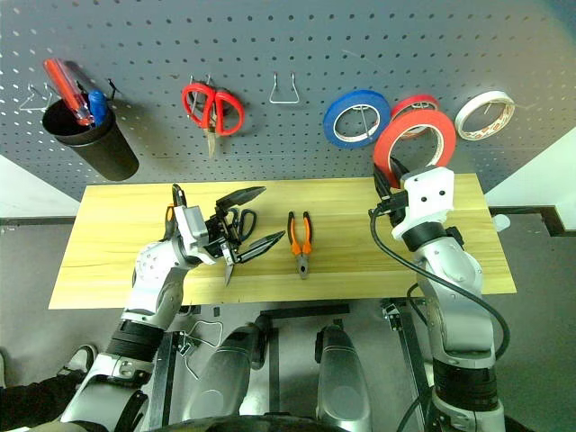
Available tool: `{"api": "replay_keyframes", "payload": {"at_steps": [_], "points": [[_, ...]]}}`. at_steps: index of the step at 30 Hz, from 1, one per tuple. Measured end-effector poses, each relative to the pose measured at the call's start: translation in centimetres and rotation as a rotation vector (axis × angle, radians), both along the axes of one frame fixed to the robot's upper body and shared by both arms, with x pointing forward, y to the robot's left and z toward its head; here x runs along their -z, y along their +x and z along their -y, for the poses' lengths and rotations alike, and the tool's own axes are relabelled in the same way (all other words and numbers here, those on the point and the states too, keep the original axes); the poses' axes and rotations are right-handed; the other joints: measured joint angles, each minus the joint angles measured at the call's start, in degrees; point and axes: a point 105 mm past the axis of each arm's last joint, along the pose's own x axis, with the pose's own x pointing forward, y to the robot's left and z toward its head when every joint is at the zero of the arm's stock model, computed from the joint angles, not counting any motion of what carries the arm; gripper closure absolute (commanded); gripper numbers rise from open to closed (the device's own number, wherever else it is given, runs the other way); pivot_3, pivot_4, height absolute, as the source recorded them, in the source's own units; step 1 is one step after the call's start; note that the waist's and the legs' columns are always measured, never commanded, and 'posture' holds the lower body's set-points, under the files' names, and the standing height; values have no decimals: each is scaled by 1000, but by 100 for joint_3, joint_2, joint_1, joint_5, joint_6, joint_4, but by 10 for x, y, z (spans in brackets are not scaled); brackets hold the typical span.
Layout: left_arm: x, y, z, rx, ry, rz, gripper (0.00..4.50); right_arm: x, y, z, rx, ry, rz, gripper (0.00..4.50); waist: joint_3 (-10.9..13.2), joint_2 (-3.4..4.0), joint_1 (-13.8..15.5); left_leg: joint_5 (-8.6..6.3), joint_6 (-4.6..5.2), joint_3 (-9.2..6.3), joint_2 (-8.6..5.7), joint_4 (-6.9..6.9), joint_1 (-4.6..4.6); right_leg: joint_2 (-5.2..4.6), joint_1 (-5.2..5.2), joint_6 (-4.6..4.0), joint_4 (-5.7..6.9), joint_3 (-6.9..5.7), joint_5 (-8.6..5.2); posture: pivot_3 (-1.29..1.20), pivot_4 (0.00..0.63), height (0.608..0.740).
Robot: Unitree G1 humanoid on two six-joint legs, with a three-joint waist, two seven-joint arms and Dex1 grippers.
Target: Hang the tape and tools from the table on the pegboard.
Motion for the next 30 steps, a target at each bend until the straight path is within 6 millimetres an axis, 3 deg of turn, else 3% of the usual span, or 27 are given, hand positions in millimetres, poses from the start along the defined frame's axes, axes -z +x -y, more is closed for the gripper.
{"api": "replay_keyframes", "payload": {"at_steps": [13,30], "points": [[-8,1,5,7,-12,9,0,2,6,6,39,-9,-2,3817,0,0,-4,0,0,1,0,2,0,1,0,0,1,0,0,18,291,703],[-13,1,5,-5,-18,9,0,13,68,31,87,-10,-2,3817,0,0,-18,2,1,7,0,4,0,1,0,-1,5,0,1,38,293,703]]}}
